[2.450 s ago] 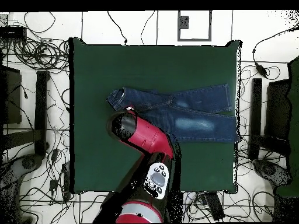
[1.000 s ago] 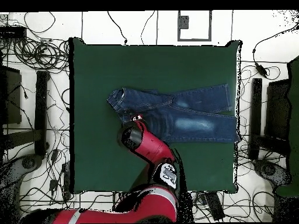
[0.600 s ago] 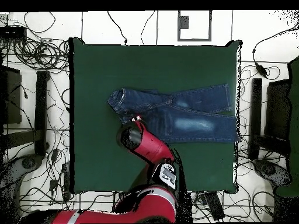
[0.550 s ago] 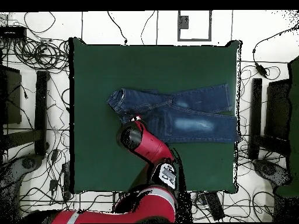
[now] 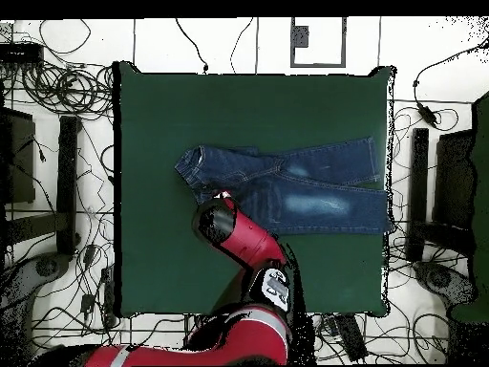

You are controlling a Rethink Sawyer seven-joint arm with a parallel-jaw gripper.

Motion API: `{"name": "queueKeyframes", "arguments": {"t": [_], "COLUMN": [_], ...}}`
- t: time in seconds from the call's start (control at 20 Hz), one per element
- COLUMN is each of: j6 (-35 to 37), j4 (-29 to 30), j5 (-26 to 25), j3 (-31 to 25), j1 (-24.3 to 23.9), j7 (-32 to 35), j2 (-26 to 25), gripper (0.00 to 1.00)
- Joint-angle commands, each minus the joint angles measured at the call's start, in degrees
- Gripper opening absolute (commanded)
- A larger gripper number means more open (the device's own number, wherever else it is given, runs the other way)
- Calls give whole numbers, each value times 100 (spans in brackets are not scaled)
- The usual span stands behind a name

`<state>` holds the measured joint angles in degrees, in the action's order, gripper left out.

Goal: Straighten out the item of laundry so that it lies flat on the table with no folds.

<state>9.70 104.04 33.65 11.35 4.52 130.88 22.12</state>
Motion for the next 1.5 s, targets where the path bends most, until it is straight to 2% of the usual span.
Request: {"name": "queueKeyframes", "arguments": {"t": [0.05, 0.3, 0.55, 0.7, 0.9, 1.3, 1.5], "j6": [1345, 1356, 1605, 1575, 1455, 1727, 1951], "j4": [545, 968, 996, 879, 956, 1387, 1427], "j5": [100, 45, 59, 49, 144, 417, 451], "j3": [-831, -1067, -1166, -1290, -1440, -1777, -1659], "j1": [-74, -332, -452, -580, -587, -686, -523], "j7": [1001, 811, 831, 751, 906, 1211, 1405], "j2": [-207, -31, -58, -268, -338, -175, -71], "gripper": [0, 0, 0, 0, 0, 0, 0]}}
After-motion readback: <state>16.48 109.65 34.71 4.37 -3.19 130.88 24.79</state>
